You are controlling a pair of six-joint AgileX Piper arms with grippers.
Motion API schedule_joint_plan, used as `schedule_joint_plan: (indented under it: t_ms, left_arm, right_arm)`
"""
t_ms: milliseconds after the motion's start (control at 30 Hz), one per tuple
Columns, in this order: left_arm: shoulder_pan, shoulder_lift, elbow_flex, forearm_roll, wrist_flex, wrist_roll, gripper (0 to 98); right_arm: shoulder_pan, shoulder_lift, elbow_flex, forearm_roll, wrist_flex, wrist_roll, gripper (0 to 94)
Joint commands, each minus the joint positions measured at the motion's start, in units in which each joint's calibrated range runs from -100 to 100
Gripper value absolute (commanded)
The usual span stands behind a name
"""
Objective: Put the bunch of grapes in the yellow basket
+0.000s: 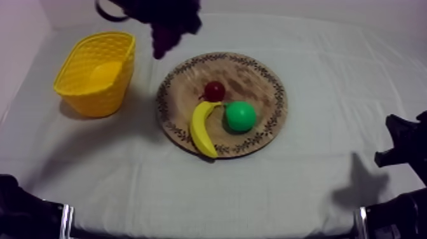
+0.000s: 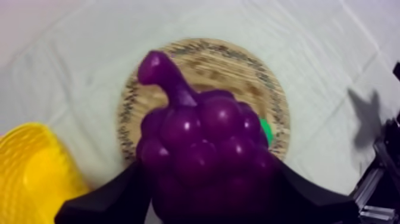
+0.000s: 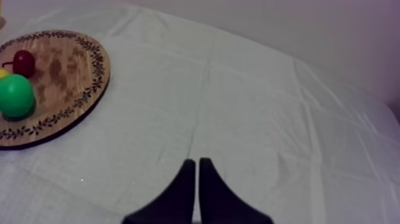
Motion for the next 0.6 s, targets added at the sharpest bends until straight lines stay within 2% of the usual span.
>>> schedule_joint_plan:
  t_ms: [0,267,567]
  left_arm:
    - [-3.3,-4.1,1.8,0.39,0.1,-0.3,58.0]
    - [-14.3,-11.7,9.0,2.65,0.5,-2.9,57.8]
    - [-22.5,-13.0,14.0,2.98,1.6,-3.8,58.2]
  right_arm:
    - [0.0,0.0,0.0,0.0,0.0,0.0,0.5]
    - [0.0,0.0,0.0,0.0,0.0,0.0,0.5]
    - [0.0,0.0,0.0,0.0,0.0,0.0,0.5]
